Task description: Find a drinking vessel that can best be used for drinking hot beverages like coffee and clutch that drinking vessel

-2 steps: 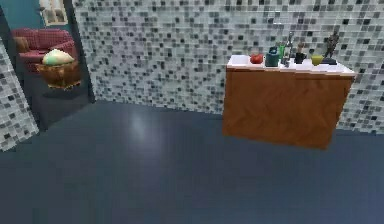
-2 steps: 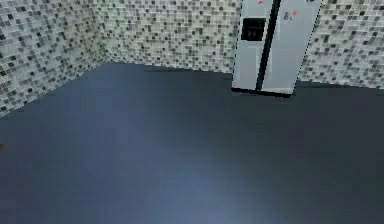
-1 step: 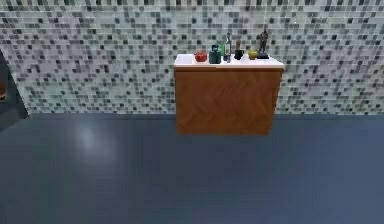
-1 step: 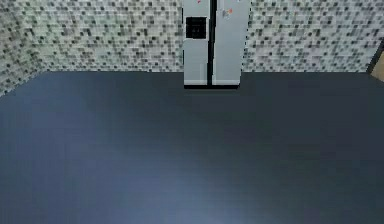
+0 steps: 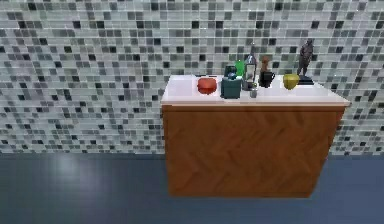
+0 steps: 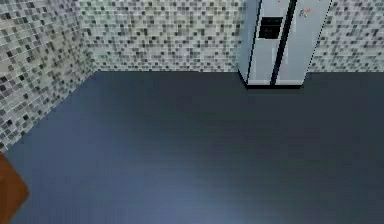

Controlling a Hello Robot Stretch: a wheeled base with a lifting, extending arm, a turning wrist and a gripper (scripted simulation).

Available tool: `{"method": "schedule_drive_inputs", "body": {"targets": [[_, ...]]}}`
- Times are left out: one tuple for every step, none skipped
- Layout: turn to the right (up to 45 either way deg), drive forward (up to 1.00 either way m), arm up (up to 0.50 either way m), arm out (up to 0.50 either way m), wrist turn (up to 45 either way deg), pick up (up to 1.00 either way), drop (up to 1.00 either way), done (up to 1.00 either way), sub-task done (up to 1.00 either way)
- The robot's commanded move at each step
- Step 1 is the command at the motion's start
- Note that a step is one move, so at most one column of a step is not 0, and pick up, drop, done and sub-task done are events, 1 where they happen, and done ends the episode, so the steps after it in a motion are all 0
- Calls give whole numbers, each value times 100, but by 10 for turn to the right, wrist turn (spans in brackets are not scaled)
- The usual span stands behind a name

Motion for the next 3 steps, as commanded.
{"method": "schedule_drive_inputs", "body": {"targets": [[0,60,0,0,0,0,0,0,0],[-450,0,0,0,0,0,0,0,0],[-120,0,0,0,0,0,0,0,0]]}}
